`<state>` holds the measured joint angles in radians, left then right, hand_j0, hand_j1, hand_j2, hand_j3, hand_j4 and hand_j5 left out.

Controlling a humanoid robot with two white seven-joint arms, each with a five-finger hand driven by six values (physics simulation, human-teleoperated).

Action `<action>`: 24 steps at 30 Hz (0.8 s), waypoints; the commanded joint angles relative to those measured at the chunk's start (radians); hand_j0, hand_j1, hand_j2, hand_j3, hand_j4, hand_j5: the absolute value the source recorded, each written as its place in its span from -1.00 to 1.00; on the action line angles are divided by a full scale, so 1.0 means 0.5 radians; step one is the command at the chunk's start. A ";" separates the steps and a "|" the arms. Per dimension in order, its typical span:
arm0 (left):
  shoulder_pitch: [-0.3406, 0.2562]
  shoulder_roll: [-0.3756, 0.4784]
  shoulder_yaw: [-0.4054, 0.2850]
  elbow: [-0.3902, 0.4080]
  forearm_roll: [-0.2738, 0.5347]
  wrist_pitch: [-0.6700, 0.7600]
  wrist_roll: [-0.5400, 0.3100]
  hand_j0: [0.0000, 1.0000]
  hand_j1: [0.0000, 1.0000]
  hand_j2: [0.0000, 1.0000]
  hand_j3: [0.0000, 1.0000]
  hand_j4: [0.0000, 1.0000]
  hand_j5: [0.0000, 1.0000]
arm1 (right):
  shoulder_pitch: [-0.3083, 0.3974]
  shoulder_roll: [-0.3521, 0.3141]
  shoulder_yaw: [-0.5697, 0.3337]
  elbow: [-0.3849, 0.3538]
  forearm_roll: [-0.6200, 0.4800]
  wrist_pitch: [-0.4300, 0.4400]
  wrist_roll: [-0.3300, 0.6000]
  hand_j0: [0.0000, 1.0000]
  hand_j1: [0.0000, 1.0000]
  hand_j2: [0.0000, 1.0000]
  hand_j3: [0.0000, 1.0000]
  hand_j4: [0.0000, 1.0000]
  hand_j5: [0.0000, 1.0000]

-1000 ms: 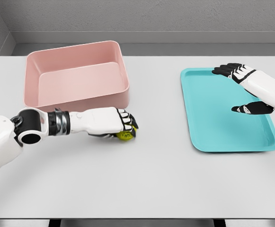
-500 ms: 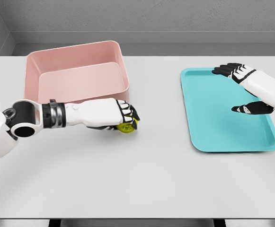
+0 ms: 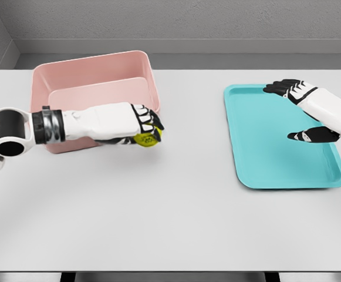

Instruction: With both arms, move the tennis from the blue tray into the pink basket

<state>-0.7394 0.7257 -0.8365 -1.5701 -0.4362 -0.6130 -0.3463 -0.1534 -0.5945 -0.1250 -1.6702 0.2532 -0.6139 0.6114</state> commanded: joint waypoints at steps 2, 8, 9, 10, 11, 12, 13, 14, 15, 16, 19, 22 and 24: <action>0.000 0.012 0.044 0.002 0.047 0.004 0.002 0.07 0.07 0.07 0.07 0.07 0.07 | 0.000 -0.001 0.002 -0.013 -0.015 0.006 -0.001 1.00 1.00 1.00 1.00 1.00 1.00; -0.018 0.040 0.108 0.051 0.081 0.004 0.002 0.07 0.07 0.07 0.07 0.07 0.07 | 0.000 0.002 0.002 -0.016 -0.019 0.006 -0.001 1.00 1.00 1.00 1.00 1.00 1.00; -0.037 0.040 0.111 0.069 0.084 0.004 0.002 0.07 0.07 0.07 0.07 0.07 0.07 | 0.000 0.002 0.002 -0.013 -0.019 0.006 -0.001 1.00 1.00 1.00 1.00 1.00 1.00; -0.049 0.040 0.114 0.078 0.093 0.004 0.002 0.07 0.07 0.07 0.07 0.07 0.07 | 0.000 0.002 0.002 -0.013 -0.019 0.006 -0.001 1.00 1.00 1.00 1.00 1.00 1.00; -0.055 0.040 0.130 0.094 0.105 0.004 0.002 0.07 0.07 0.07 0.07 0.07 0.07 | 0.000 0.002 0.002 -0.016 -0.019 0.006 -0.001 1.00 1.00 1.00 1.00 1.00 1.00; -0.058 0.040 0.130 0.109 0.115 0.004 0.002 0.07 0.07 0.07 0.07 0.07 0.07 | 0.003 0.002 0.002 -0.016 -0.019 0.006 -0.001 1.00 1.00 1.00 1.00 1.00 1.00; -0.061 0.040 0.130 0.121 0.118 0.004 0.002 0.07 0.07 0.07 0.07 0.07 0.07 | 0.000 0.002 0.002 -0.016 -0.019 0.006 -0.001 1.00 1.00 1.00 1.00 1.00 1.00; -0.074 0.040 0.133 0.137 0.118 0.004 0.002 0.07 0.07 0.07 0.07 0.07 0.07 | 0.000 0.002 0.002 -0.016 -0.019 0.006 -0.001 1.00 1.00 1.00 1.00 1.00 1.00; -0.077 0.040 0.136 0.176 0.130 0.004 0.002 0.07 0.07 0.07 0.07 0.07 0.07 | 0.000 0.002 0.002 -0.016 -0.019 0.006 -0.001 1.00 1.00 1.00 1.00 1.00 1.00; -0.083 0.040 0.151 0.204 0.133 0.004 0.002 0.07 0.07 0.07 0.07 0.07 0.07 | 0.000 -0.001 0.002 -0.013 -0.019 0.006 -0.001 1.00 1.00 1.00 1.00 1.00 1.00; -0.086 0.040 0.194 0.281 0.173 0.004 0.002 0.07 0.07 0.07 0.07 0.07 0.07 | 0.000 -0.001 -0.001 -0.010 -0.019 0.006 -0.001 1.00 1.00 1.00 1.00 1.00 1.00; -0.123 0.034 0.237 0.403 0.176 0.004 0.002 0.08 0.08 0.08 0.08 0.08 0.08 | 0.003 -0.001 -0.001 -0.013 -0.019 0.006 -0.001 1.00 1.00 1.00 1.00 1.00 1.00; -0.147 0.027 0.243 0.486 0.176 0.004 0.002 0.10 0.10 0.10 0.10 0.10 0.10 | 0.003 -0.001 0.002 -0.016 -0.019 0.006 -0.001 1.00 1.00 1.00 1.00 1.00 1.00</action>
<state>-0.8145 0.7418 -0.7260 -1.3700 -0.3565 -0.6127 -0.3463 -0.1534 -0.5944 -0.1248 -1.6767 0.2513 -0.6139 0.6114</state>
